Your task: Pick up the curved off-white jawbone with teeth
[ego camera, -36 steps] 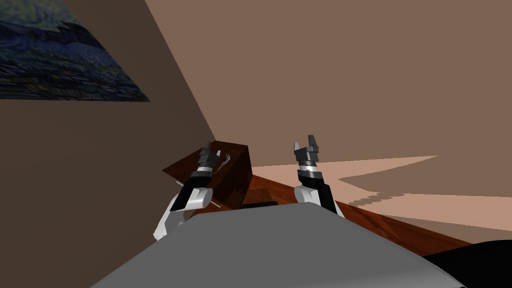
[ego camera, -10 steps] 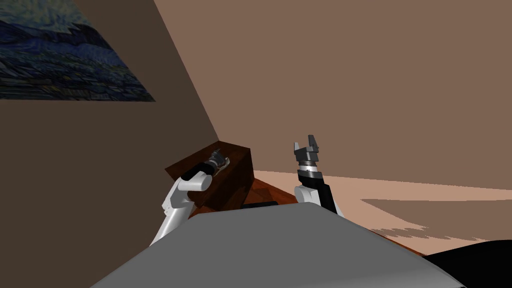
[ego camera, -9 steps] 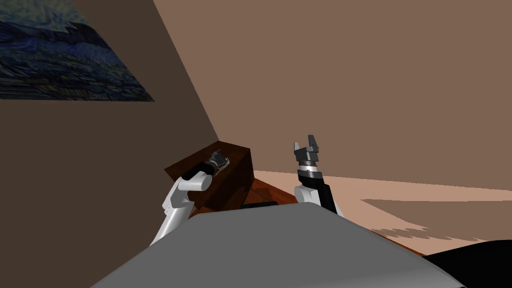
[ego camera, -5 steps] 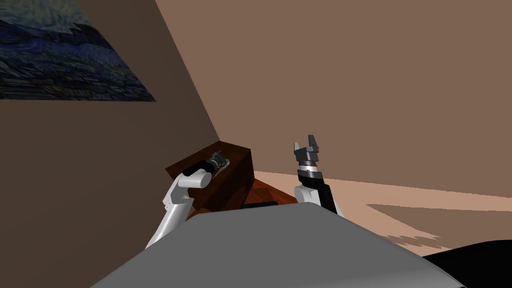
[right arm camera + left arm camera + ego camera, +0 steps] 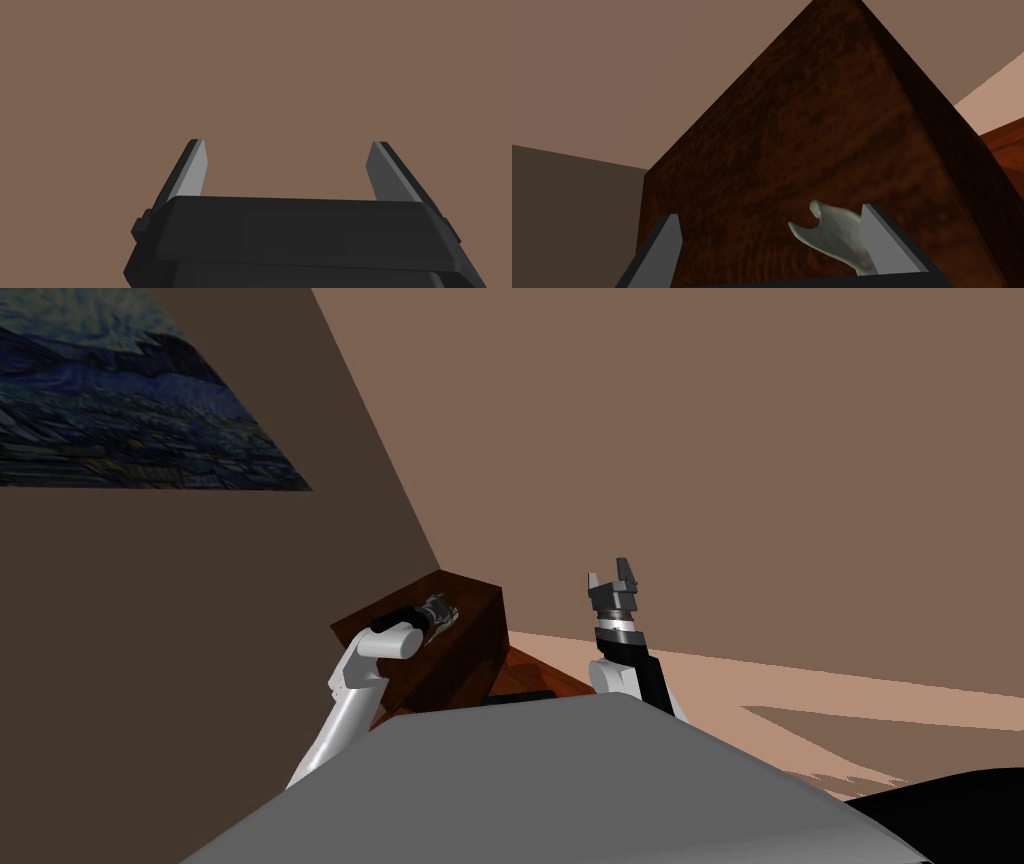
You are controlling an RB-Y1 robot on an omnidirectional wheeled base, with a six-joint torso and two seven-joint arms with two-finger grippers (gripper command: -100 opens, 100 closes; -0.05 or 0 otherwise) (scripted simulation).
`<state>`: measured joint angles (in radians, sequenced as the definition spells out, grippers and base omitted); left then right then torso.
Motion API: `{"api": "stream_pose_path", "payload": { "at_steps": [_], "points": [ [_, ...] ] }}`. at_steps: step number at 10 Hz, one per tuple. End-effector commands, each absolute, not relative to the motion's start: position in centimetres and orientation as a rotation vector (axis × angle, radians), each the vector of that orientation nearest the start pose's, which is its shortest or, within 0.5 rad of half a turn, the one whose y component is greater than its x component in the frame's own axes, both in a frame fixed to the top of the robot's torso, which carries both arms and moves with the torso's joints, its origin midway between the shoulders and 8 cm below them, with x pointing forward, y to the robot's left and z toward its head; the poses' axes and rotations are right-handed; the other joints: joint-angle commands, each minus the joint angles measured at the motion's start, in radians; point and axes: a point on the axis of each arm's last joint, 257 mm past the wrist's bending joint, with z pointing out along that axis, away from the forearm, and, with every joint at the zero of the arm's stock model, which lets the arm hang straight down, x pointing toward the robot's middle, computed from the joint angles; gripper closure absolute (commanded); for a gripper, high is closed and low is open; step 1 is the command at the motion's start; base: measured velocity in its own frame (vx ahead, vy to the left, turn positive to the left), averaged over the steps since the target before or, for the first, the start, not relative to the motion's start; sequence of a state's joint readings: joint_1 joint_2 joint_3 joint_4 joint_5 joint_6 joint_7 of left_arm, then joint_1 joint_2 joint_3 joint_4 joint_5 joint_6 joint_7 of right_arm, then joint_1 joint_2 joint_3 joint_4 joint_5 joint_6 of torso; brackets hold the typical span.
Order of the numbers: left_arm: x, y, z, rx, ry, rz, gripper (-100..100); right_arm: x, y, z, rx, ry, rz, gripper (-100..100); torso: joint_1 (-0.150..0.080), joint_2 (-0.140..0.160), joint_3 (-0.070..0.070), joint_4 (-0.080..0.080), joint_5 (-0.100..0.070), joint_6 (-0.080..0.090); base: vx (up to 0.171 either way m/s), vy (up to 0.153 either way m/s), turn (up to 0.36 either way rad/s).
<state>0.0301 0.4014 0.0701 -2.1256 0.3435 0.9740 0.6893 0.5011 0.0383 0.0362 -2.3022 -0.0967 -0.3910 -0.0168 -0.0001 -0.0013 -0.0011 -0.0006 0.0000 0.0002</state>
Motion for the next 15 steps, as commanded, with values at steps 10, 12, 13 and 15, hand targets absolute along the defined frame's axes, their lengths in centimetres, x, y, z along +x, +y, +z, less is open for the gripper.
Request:
{"api": "stream_pose_path", "payload": {
  "at_steps": [10,12,13,15],
  "points": [
    [47.2,30.2,-23.1,-2.335,1.173,-1.074,-100,35.7,-28.3,1.2,0.826,0.576,1.397,0,0.0,-0.001,0.0,0.0,0.0,0.0,0.035,-0.015,0.041],
    [46.7,30.4,-23.8,-2.398,1.169,-1.026,-100,35.7,-28.3,1.2,0.826,0.576,1.397,0,0.0,-0.001,-0.001,0.0,0.0,0.0,0.044,-0.018,0.051],
    [46.6,30.5,-24.1,-2.443,1.158,-1.004,-100,35.7,-28.3,1.2,0.826,0.576,1.397,0,0.0,-0.001,-0.001,0.0,0.0,0.0,0.035,-0.022,0.053],
    [46.0,30.7,-24.8,-2.503,1.156,-0.947,-100,35.7,-28.3,1.2,0.826,0.576,1.397,0,0.0,0.0,0.0,0.0,0.0,0.0,0.035,-0.014,0.042]
  ]
}}
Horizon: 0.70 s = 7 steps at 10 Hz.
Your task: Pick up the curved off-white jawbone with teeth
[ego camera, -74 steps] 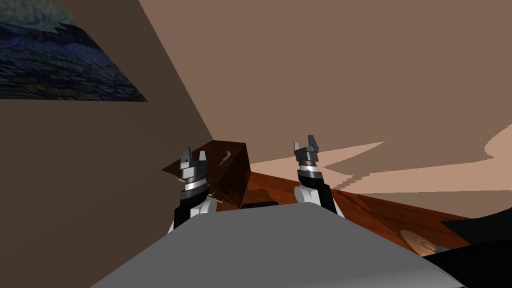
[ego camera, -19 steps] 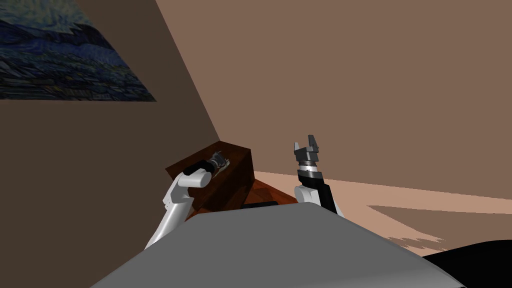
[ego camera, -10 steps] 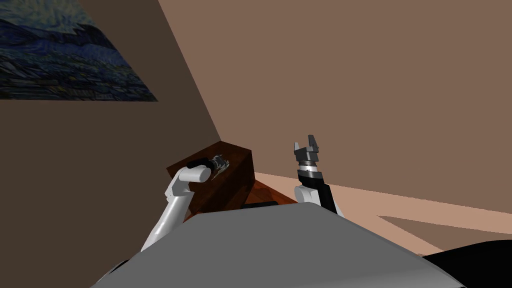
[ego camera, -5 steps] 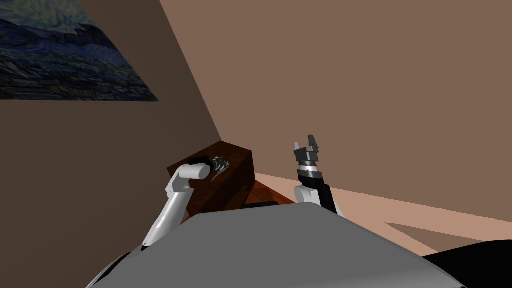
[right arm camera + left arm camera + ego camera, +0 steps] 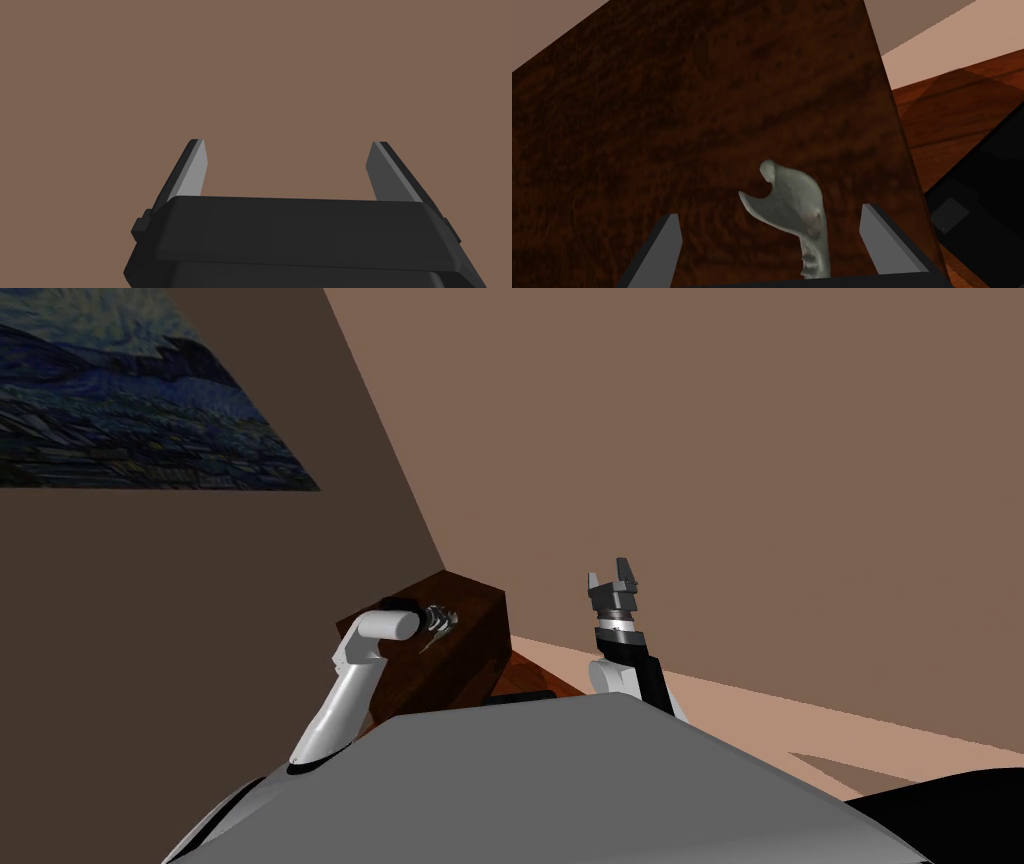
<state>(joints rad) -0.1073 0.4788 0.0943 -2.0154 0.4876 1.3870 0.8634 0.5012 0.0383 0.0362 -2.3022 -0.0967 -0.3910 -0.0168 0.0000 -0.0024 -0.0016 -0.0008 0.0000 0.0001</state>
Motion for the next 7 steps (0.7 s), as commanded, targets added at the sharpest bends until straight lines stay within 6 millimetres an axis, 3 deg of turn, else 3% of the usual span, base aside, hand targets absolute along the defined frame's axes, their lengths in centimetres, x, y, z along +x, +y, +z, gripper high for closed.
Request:
{"api": "stream_pose_path", "payload": {
  "at_steps": [1,7],
  "points": [
    [45.5,30.8,-25.2,-2.519,1.162,-0.917,-100,35.7,-28.3,1.2,0.826,0.576,1.397,0,0.0,0.0,0.0,0.0,0.0,0.0,0.038,-0.012,0.029],
    [43.5,31.3,-26.8,-2.685,1.145,-0.744,-100,35.7,-28.3,1.2,0.826,0.576,1.397,0,0.0,0.001,0.0,0.0,0.0,0.0,0.03,-0.015,0.04]
  ]
}}
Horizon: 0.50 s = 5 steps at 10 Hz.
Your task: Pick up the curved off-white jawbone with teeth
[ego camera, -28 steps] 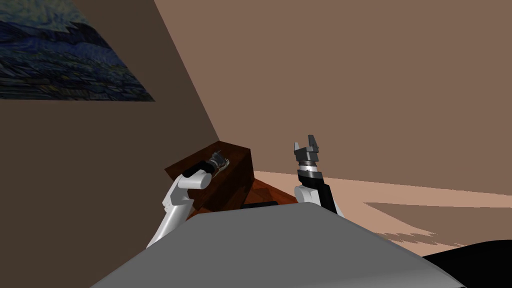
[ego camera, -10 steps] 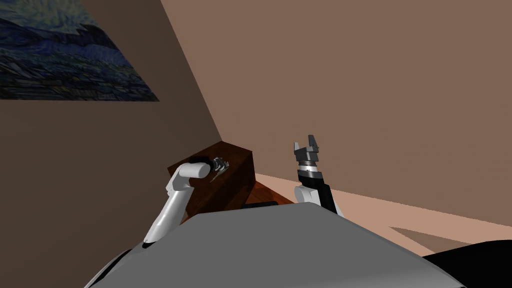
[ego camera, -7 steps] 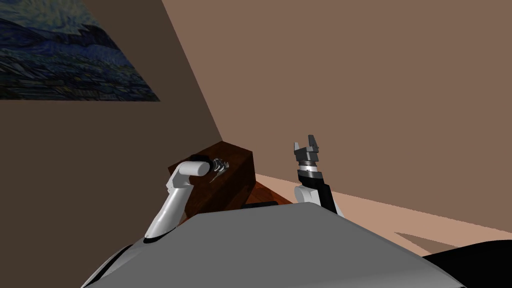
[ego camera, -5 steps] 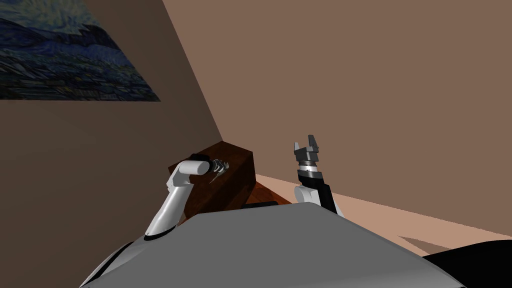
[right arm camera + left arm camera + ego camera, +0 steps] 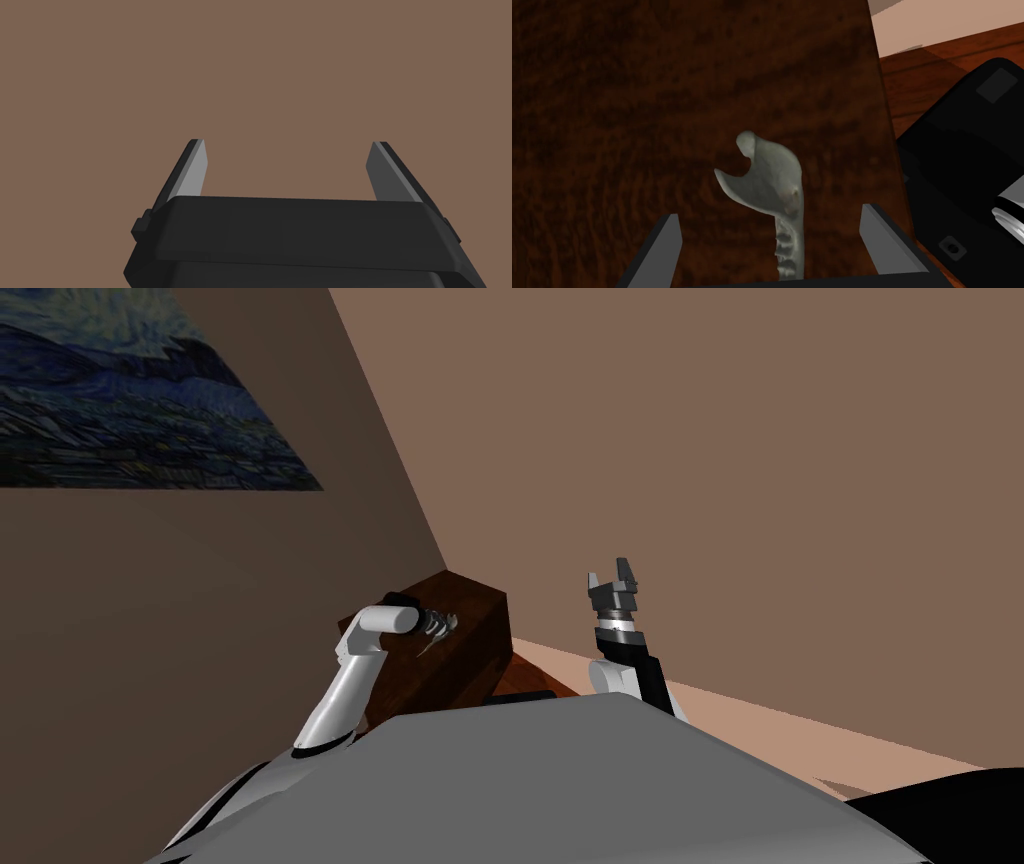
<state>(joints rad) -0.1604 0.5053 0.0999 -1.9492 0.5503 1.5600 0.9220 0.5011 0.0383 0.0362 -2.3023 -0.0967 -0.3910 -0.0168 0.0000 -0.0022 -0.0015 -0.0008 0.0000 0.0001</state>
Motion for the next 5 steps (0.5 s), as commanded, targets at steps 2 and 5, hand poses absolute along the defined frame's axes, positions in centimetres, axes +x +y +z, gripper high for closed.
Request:
{"api": "stream_pose_path", "payload": {
  "at_steps": [2,5],
  "points": [
    [42.9,31.5,-27.2,-2.718,1.144,-0.698,-100,35.7,-28.3,1.2,0.826,0.576,1.397,0,0.0,0.001,0.0,0.0,0.0,0.0,0.021,-0.014,0.028],
    [41.8,31.9,-27.8,-2.782,1.141,-0.607,-100,35.7,-28.3,1.2,0.826,0.576,1.397,0,0.0,0.001,0.001,0.0,0.0,0.0,0.021,-0.019,0.037]
  ]
}}
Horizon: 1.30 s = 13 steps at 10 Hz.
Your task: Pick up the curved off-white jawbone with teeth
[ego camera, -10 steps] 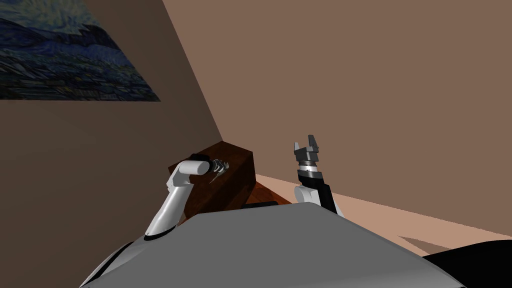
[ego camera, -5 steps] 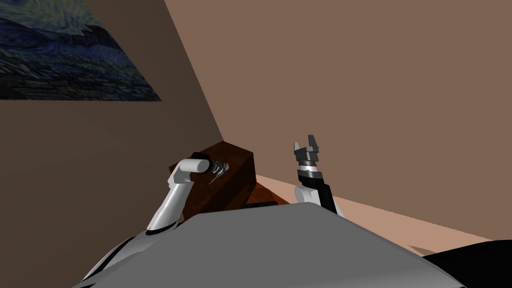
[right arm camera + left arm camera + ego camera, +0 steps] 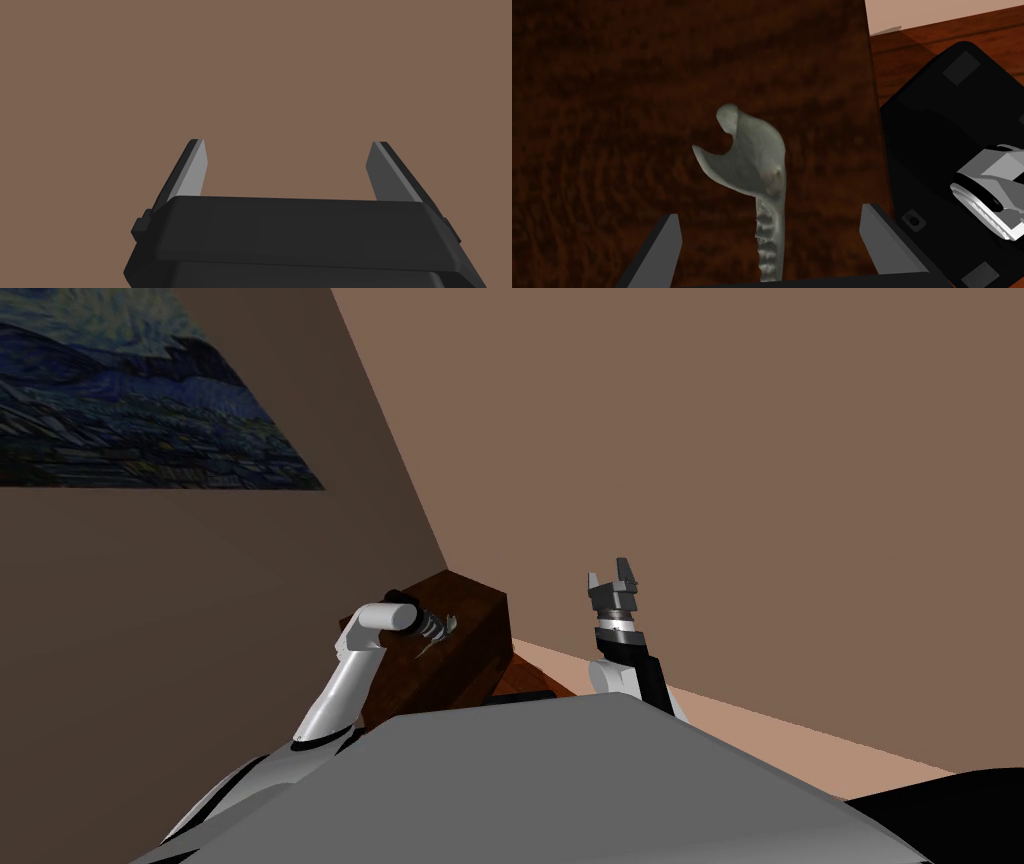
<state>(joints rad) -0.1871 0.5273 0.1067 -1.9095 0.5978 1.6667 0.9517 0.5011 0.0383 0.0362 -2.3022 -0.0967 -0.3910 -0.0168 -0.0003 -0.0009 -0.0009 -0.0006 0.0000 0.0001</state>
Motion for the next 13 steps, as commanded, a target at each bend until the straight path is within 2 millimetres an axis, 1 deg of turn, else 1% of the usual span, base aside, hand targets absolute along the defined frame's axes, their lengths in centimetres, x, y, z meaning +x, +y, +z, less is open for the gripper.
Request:
{"api": "stream_pose_path", "payload": {
  "at_steps": [1,2,3,6,7,8,12,13],
  "points": [
    [41.9,31.7,-27.7,-2.767,1.142,-0.63,-100,35.7,-28.3,1.2,0.826,0.576,1.397,0,0.0,0.0,0.0,0.0,0.0,0.0,0.01,-0.01,0.01],
    [41.8,31.8,-27.8,-2.771,1.142,-0.624,0,35.7,-28.3,1.2,0.826,0.576,1.398,0,0.0,0.001,0.0,0.0,0.0,0.0,0.0,0.0,0.0],
    [42.1,32.0,-28.6,-2.771,1.139,-0.625,-100,35.7,-28.3,1.2,0.826,0.576,1.398,0,0.001,0.001,0.001,0.0,0.0,0.0,0.008,-0.009,-0.011],
    [42.5,32.3,-29.9,-2.771,1.135,-0.624,-100,35.7,-28.3,1.2,0.826,0.576,1.398,0,0.0,0.001,0.001,0.0,0.0,0.0,0.007,-0.015,-0.01],
    [42.4,32.2,-29.6,-2.773,1.135,-0.622,-100,35.7,-28.3,1.2,0.826,0.576,1.398,0,0.0,0.001,0.001,0.0,0.0,0.0,0.003,-0.007,0.0],
    [42.4,32.2,-29.6,-2.771,1.136,-0.624,100,35.7,-28.3,1.2,0.826,0.576,1.398,0,0.001,0.001,0.001,0.0,0.0,0.0,0.0,0.0,0.0],
    [42.5,32.2,-29.6,-2.773,1.131,-0.629,100,35.7,-28.3,1.2,0.826,0.576,1.397,0,0.0,0.001,0.0,-0.001,0.0,0.001,0.0,0.0,0.0],
    [42.5,32.2,-29.6,-2.773,1.131,-0.629,0,35.7,-28.3,1.2,0.826,0.576,1.397,0,0.0,0.001,0.0,-0.001,0.0,0.001,0.0,0.0,0.0]
  ]
}}
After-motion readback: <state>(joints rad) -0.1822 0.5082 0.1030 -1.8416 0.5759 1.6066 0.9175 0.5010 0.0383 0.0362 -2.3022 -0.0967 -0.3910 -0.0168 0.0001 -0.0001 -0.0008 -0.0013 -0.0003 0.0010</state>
